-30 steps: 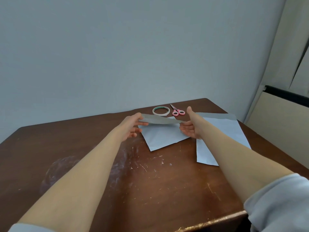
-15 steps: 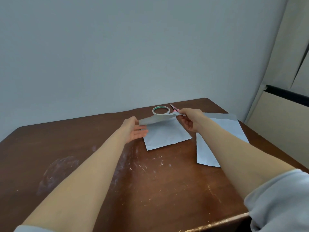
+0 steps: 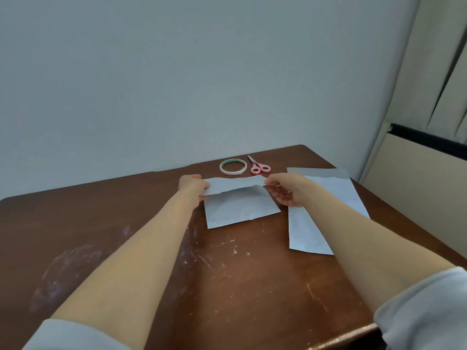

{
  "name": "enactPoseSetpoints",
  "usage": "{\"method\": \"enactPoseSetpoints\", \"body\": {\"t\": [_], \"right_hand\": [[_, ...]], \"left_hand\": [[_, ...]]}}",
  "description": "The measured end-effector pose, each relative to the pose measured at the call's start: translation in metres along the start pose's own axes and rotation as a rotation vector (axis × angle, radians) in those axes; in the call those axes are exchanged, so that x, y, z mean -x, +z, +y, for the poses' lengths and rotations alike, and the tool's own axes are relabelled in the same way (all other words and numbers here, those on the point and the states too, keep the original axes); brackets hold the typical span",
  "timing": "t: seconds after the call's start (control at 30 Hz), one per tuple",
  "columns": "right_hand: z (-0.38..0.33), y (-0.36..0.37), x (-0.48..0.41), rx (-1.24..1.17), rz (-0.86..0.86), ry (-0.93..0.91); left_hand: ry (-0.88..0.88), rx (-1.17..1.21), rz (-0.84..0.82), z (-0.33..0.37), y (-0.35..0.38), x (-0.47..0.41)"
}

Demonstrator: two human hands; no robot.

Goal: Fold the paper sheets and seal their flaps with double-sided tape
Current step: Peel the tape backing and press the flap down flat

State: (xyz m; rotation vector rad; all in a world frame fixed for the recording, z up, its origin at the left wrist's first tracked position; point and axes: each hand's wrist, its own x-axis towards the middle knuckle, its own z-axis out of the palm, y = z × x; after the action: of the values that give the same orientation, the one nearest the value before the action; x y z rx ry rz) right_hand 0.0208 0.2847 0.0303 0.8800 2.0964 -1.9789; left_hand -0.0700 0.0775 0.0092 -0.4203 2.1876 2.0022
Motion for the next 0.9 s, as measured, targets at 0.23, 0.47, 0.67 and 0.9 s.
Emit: {"method": "enactPoseSetpoints", "body": {"t": [0.23, 0.47, 0.67, 0.9], "right_hand": [[0.006, -0.004, 0.001, 0.006, 0.026, 0.033], [0.006, -0.002, 0.005, -0.024, 0.059, 0.035], [0.004, 0.003, 0.004, -0.036, 0.035, 0.008], [0.008, 0.001, 0.004, -0.001, 0.006, 0.042]], "left_hand": [[-0.035, 0.022, -0.050, 0.001, -0.007, 0.008], [-0.154, -0.077, -0.203, -0.001, -0.022, 0.026], [-0.121, -0.141, -0.157, -0.007, -0.016, 0.027], [-0.143, -0.169, -0.157, -0.009, -0.015, 0.027]]}}
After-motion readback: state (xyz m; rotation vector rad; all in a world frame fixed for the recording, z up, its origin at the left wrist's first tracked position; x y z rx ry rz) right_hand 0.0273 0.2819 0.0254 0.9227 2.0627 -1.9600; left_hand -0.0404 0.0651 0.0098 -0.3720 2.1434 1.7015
